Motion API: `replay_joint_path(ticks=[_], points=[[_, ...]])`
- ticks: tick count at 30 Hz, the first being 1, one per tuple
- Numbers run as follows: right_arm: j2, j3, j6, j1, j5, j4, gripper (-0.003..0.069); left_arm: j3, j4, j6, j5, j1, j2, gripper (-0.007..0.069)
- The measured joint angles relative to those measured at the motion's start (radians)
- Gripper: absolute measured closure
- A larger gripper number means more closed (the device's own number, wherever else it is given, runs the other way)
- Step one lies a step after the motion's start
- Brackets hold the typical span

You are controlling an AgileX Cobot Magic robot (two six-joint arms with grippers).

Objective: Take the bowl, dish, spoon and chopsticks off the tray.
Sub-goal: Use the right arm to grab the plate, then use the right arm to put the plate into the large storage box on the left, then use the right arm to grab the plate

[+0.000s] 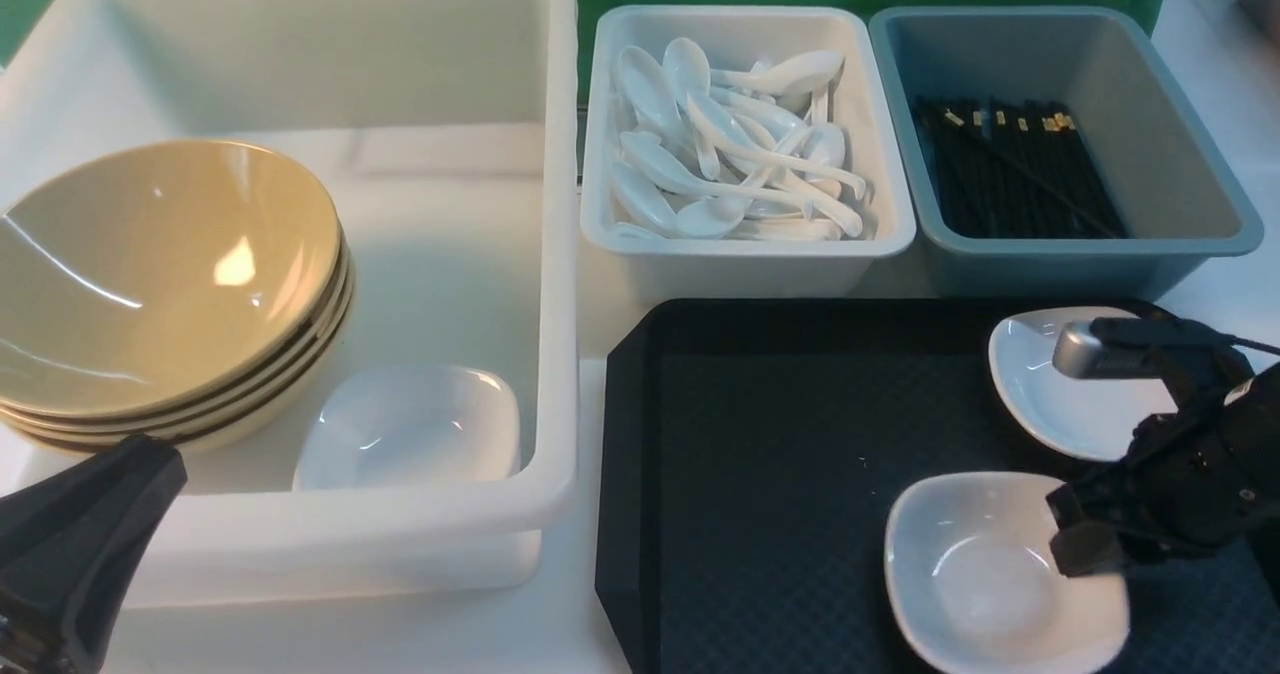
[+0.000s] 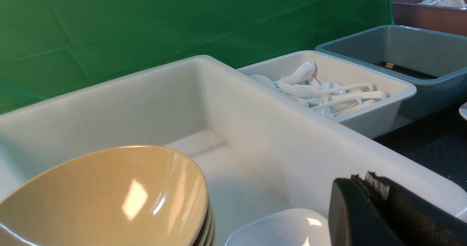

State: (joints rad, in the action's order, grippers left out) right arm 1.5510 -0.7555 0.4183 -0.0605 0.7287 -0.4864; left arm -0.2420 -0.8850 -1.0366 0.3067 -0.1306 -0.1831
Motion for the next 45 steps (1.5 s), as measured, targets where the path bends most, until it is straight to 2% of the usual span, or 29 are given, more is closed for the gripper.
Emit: replay_joint_path(ticks=[3,8,9,12,13,16,20,22,23,26,30,33,36,39,40,42,44,45], points=[[-0.054,-0.042,0.051,-0.001,0.052,-0.053,0.0597,0.0,0.018,0.0,-0.001,0.0,0.0,0.0633],[-0.151,-0.153,0.072,-0.001,0.125,-0.076,0.0599,0.0,0.03,0.0,-0.003,0.0,0.0,0.0633],[-0.173,-0.191,0.085,-0.001,0.134,-0.101,0.0599,0.0,0.031,0.0,-0.004,0.0,0.0,0.0633],[-0.208,-0.367,0.244,-0.057,0.111,-0.283,0.0599,0.0,0.033,0.0,-0.011,0.0,0.0,0.0633],[-0.208,-0.377,0.256,-0.064,0.108,-0.294,0.0599,0.0,0.033,0.0,-0.011,0.0,0.0,0.0633],[-0.172,-0.539,0.401,-0.213,0.041,-0.4,0.0599,0.0,0.033,0.0,-0.011,0.0,0.0,0.0633],[-0.033,-0.717,0.497,-0.411,-0.036,-0.435,0.0599,0.0,0.033,0.0,-0.011,0.0,0.0,0.0633],[0.004,-0.746,0.512,-0.448,-0.041,-0.437,0.0599,0.0,0.033,0.0,-0.011,0.0,0.0,0.0633],[0.08,-0.799,0.533,-0.497,-0.047,-0.436,0.0599,0.0,0.033,0.0,-0.011,0.0,0.0,0.0633],[0.184,-0.853,0.546,-0.54,-0.051,-0.405,0.0596,0.0,0.033,0.0,-0.011,0.0,0.0,0.0633],[0.338,-0.921,0.548,-0.586,-0.054,-0.297,0.0577,0.0,0.033,0.0,-0.012,0.0,0.0,0.0633],[0.416,-0.933,0.54,-0.604,-0.059,-0.25,0.051,0.0,0.033,0.0,-0.012,0.0,0.0,0.0633],[0.438,-0.933,0.5,-0.613,-0.057,-0.217,0.0393,0.0,0.033,0.0,-0.012,0.0,0.0,0.0633],[0.424,-0.954,0.419,-0.614,-0.044,-0.176,0.0251,0.0,0.033,0.0,-0.011,0.0,0.0,0.0633],[0.421,-0.956,0.412,-0.613,-0.042,-0.171,0.0237,0.0,0.033,0.0,-0.011,0.0,0.0,0.0633],[0.381,-0.983,0.305,-0.599,0.015,-0.082,0.0188,0.0,0.033,0.0,-0.006,0.0,0.0,0.0633],[0.34,-1.004,0.213,-0.577,0.08,0.017,0.0176,0.0,0.033,0.0,0.004,0.0,0.0,0.0633],[0.305,-1.018,0.139,-0.557,0.141,0.106,0.0176,0.0,0.033,0.0,0.008,0.0,0.0,0.0633]])
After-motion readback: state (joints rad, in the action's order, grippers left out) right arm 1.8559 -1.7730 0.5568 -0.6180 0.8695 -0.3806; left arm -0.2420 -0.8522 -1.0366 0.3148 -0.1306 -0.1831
